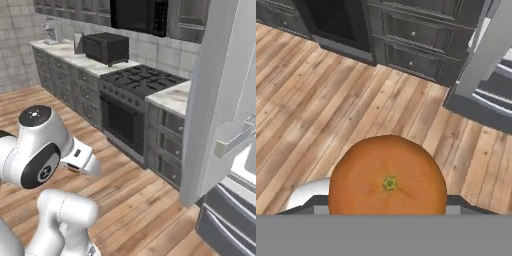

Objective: Pick up the tangerine and kiwi from the fridge and place one fruit on each plate on the dining counter.

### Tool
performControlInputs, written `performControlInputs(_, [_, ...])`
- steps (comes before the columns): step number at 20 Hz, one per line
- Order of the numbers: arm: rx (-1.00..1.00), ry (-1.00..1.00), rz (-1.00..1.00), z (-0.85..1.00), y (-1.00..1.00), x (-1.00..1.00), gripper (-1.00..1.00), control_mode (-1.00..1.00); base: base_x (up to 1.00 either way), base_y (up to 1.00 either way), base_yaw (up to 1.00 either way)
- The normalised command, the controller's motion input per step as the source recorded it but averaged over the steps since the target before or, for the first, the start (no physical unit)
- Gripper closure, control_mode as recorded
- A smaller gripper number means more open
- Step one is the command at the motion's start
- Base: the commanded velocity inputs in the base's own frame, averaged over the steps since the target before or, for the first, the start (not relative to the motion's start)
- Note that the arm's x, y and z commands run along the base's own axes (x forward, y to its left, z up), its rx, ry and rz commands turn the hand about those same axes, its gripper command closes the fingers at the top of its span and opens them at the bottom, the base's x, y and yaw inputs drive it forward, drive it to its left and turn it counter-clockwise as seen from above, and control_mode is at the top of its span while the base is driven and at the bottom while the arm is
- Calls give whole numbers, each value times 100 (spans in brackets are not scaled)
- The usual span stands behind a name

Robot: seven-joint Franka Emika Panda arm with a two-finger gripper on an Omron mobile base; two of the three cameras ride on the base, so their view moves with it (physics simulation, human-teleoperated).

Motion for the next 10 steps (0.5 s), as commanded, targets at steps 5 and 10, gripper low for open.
performControlInputs(5, [0, 0, 0, 0, 0, 0, 100, 100, 32, 29, 79])
performControlInputs(10, [0, 0, 0, 0, 0, 0, 100, 100, 69, 29, 70])
